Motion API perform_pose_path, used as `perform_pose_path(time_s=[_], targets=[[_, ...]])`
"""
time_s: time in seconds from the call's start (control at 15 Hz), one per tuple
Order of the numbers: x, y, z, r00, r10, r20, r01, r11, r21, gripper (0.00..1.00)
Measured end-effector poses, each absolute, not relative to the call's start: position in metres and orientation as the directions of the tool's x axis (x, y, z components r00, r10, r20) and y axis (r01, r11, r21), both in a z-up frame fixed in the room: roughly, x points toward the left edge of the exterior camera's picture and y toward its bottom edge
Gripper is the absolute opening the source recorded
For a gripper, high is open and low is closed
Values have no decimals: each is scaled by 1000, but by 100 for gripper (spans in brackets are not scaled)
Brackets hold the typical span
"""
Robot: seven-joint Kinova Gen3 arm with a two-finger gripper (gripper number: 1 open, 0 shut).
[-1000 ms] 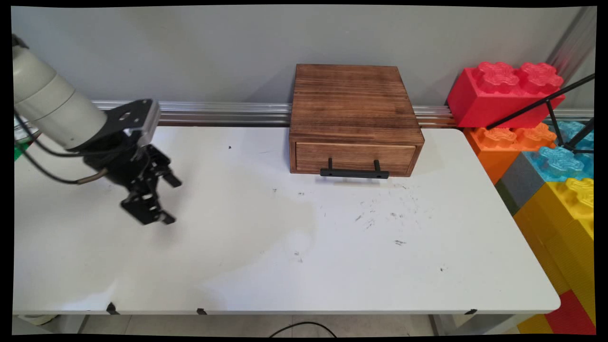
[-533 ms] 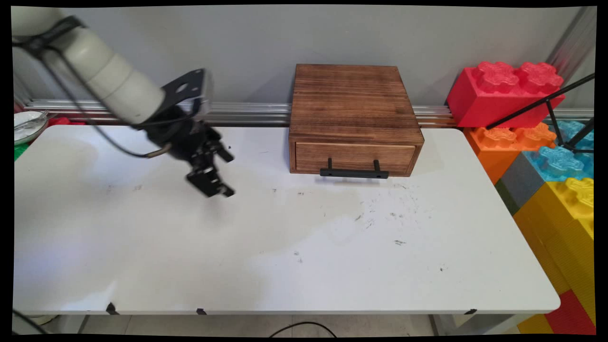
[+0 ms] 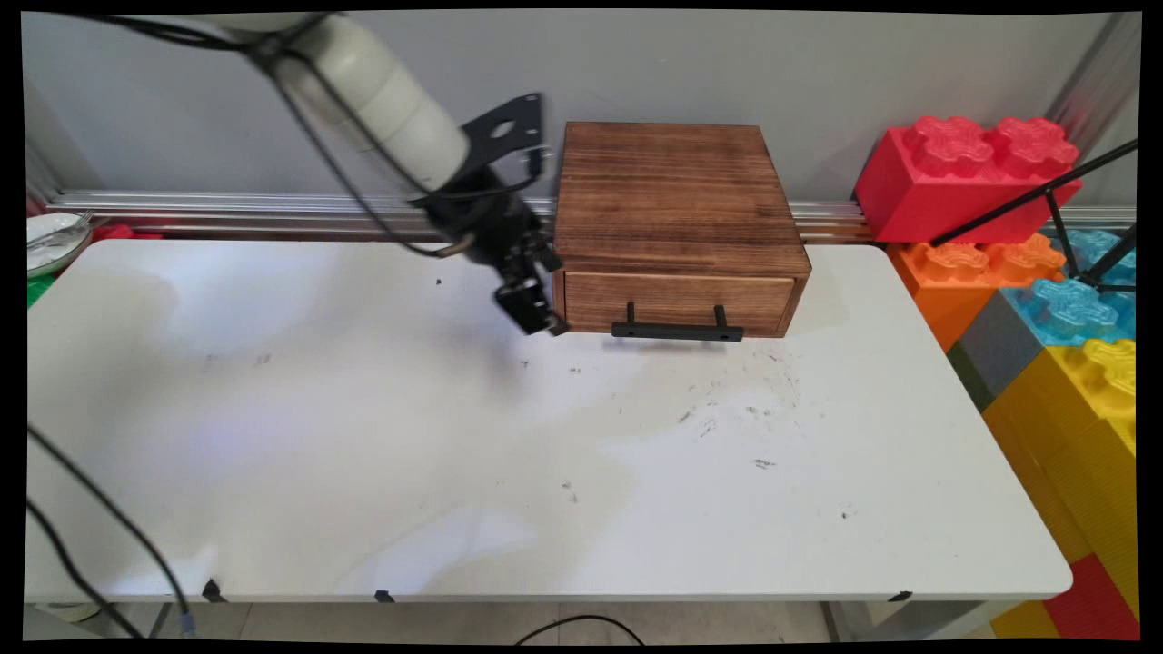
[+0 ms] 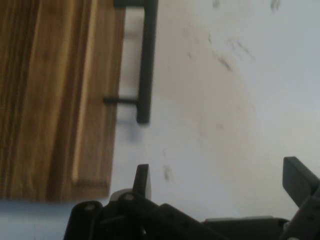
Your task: Open the drawer
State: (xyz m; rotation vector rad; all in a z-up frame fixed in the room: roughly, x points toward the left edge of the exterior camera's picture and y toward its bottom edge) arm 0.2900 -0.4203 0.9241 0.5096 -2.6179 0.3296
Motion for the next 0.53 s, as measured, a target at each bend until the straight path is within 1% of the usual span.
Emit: perform_pose_path(time_s=[0.27,0.53], targets=[[245,-457,922,-841,-254,478,-369,915,-163,100],[211,-483,916,-852,-222,475,-338,925,-175,100]])
